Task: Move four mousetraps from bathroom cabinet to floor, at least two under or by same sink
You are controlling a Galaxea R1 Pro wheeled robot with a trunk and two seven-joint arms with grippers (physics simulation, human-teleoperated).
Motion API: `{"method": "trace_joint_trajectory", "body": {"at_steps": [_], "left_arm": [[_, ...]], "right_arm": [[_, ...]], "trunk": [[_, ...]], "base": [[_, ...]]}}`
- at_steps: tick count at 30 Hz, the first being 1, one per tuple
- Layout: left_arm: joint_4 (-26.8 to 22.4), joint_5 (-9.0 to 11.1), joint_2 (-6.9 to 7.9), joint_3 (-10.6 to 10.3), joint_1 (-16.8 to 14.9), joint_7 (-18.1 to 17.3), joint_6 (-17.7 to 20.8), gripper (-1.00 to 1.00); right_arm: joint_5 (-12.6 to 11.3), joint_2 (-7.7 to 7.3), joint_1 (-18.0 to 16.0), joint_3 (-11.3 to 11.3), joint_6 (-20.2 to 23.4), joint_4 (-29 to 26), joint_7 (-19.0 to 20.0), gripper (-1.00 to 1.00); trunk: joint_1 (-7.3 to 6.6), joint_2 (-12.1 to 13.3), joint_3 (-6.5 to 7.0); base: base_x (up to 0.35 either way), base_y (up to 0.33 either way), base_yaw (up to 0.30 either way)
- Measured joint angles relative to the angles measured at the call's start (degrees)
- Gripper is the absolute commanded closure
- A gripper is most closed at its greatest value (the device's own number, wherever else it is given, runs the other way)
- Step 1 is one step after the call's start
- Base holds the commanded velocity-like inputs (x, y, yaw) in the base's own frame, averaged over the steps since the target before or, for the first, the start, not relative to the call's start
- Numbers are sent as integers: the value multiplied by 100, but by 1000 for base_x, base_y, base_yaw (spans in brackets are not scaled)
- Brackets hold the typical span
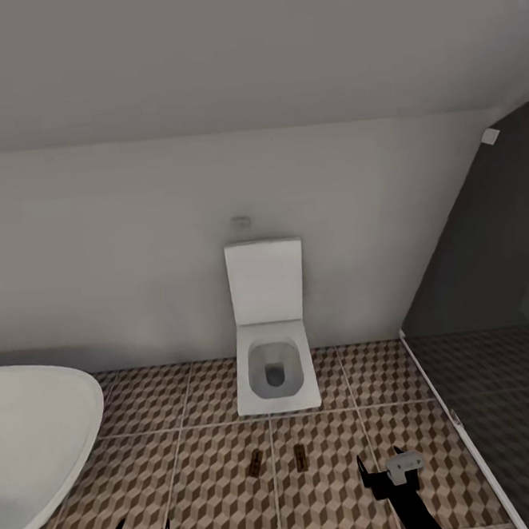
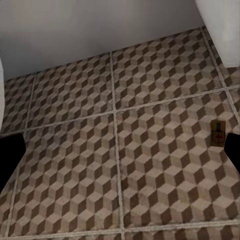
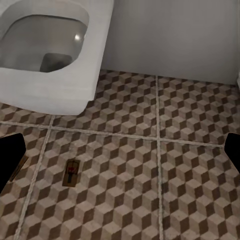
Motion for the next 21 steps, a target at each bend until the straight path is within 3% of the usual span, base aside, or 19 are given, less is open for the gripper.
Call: {"method": "trace_joint_trajectory", "body": {"at_steps": [21], "left_arm": [[0, 0, 0, 0, 0, 0, 0, -100]], "right_arm": [[0, 0, 0, 0, -3, 0, 0, -100]], "trunk": [[0, 0, 196]], "base": [[0, 0, 0]]}}
